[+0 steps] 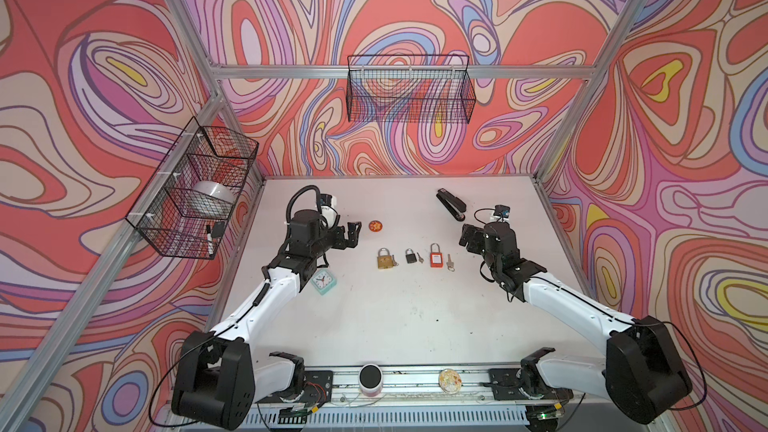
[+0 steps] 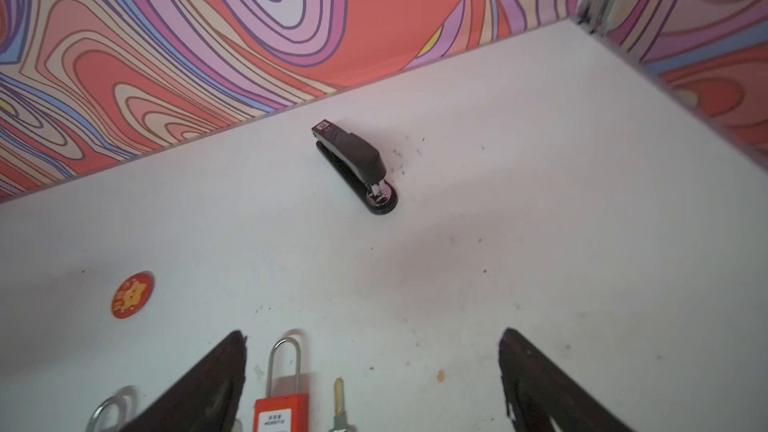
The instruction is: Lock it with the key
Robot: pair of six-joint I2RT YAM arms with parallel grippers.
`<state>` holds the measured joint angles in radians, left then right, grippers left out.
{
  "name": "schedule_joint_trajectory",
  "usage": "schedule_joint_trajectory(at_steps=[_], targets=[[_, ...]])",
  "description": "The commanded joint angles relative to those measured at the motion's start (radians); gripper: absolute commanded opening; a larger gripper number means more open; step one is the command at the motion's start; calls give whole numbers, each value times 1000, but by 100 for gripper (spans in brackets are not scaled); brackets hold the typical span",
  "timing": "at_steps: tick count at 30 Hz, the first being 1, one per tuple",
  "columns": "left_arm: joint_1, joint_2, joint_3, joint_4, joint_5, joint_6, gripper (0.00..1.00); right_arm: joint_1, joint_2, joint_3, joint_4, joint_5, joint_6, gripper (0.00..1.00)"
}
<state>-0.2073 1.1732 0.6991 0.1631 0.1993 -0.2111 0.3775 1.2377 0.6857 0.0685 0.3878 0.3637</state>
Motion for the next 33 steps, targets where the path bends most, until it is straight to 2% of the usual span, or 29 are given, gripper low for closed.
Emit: schedule_joint_trajectory(at_steps=[1,3,6,9,11,14,18,21,23,26,30,33], targets=[[12,-95,-152,281,-199,40,100,-36,-26,-41,98,102,-241,98],[13,-113,-266,413,-223,86,100,-60,-29,-95,206,110,-308,99],[25,-118,-345,490,-303,60,100,-110,-18,-193,399,100,-358,99],[64,-128,-399,558,-363,72,100,-175,26,-269,563,60,-349,98],[92,-133,-418,578,-403,85,100,-225,63,-297,644,-10,-320,98],[143,-131,-420,556,-378,109,100,-264,124,-296,694,-88,-289,98],[167,-109,-435,533,-369,137,100,-271,242,-302,798,-112,-311,98],[167,-94,-446,505,-286,157,100,-287,271,-311,857,-159,-344,98],[167,-55,-471,566,-273,168,100,-306,311,-335,963,-164,-350,98],[167,51,-501,743,-331,172,100,-347,391,-380,1126,-193,-318,99],[167,157,-475,811,-328,188,100,-365,497,-407,1283,-223,-313,98],[167,235,-454,855,-339,194,100,-365,479,-380,1203,-226,-310,98]])
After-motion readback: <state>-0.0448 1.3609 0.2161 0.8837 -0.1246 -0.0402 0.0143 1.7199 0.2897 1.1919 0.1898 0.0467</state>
